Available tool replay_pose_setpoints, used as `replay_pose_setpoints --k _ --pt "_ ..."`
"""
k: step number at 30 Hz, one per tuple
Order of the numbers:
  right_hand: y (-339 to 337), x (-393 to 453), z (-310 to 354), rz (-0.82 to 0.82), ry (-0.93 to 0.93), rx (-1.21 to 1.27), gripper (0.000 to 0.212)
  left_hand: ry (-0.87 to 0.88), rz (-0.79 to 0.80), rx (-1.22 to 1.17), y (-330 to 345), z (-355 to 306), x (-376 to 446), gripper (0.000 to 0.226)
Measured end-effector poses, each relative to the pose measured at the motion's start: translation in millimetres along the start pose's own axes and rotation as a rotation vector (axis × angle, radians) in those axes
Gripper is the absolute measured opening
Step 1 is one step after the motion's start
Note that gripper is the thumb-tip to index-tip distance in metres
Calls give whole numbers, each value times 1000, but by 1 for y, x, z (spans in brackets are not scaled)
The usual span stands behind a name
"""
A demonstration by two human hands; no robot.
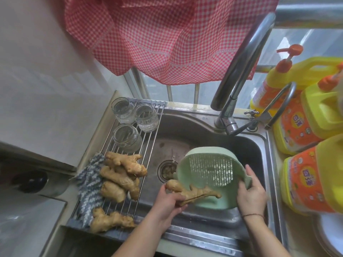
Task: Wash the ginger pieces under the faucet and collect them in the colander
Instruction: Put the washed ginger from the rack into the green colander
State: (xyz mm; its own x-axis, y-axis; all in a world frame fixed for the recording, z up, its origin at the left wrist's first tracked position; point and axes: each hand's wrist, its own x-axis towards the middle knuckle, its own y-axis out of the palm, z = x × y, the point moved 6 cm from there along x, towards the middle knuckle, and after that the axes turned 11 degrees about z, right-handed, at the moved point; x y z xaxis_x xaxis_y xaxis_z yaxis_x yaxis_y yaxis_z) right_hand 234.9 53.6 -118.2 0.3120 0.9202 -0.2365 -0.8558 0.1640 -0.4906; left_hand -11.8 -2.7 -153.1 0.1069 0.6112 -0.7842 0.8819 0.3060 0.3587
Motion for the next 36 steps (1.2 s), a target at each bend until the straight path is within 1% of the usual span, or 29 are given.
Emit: replay_pose_setpoints --k 2,3,6,7,9,11,13,16,18,21,22,25,26,27,29,30,32,33,34,36 --pt "8 1 -6 80 116 -7 39 50 11 78 6 -3 0 47" --pt "11 0 -7 119 149 -31 34 86 11 155 10 -7 -1 48" --pt "17 -1 -8 237 217 -80 15 172 -24 582 21 -16 -4 53" --pt "15 -1 -10 261 229 -91 12 190 -41 693 24 -16 -3 53" --pt "11 0 -13 288 225 -148 10 202 -60 801 28 -16 -1 52" --pt "7 1 -14 318 220 -197 11 200 -54 884 31 -17 0 53" --pt "3 2 -12 329 209 -216 13 206 -53 1037 37 -20 0 59" --pt "-2 6 -12 315 188 -225 22 285 -172 1371 44 -29 -7 77" --pt "-2 7 -11 320 172 -250 32 348 -251 1539 48 -34 -14 81" --pt "-2 6 -4 336 120 -281 39 429 -322 1707 50 -43 -22 81" --pt "-2 6 -2 341 98 -285 40 470 -332 1719 49 -46 -25 80" --pt "-3 6 5 365 73 -302 39 749 -335 1610 44 -55 -39 76" --pt "-4 6 8 371 72 -311 39 801 -366 1554 38 -56 -43 77" --pt "-6 6 12 376 70 -314 37 789 -399 1444 29 -58 -46 78" --pt "-8 5 24 381 42 -303 34 635 -438 1160 9 -59 -47 78" --pt "-9 4 31 386 20 -296 33 559 -415 1036 2 -58 -46 73" --pt "-10 0 47 390 -16 -288 33 398 -246 735 -4 -56 -40 43" --pt "-11 0 53 379 -31 -295 33 304 -167 624 -4 -53 -40 28" --pt "-12 0 59 367 -38 -300 31 241 -123 580 -4 -53 -43 19" --pt "-13 -2 71 346 -34 -284 26 220 -96 568 -6 -55 -51 16"
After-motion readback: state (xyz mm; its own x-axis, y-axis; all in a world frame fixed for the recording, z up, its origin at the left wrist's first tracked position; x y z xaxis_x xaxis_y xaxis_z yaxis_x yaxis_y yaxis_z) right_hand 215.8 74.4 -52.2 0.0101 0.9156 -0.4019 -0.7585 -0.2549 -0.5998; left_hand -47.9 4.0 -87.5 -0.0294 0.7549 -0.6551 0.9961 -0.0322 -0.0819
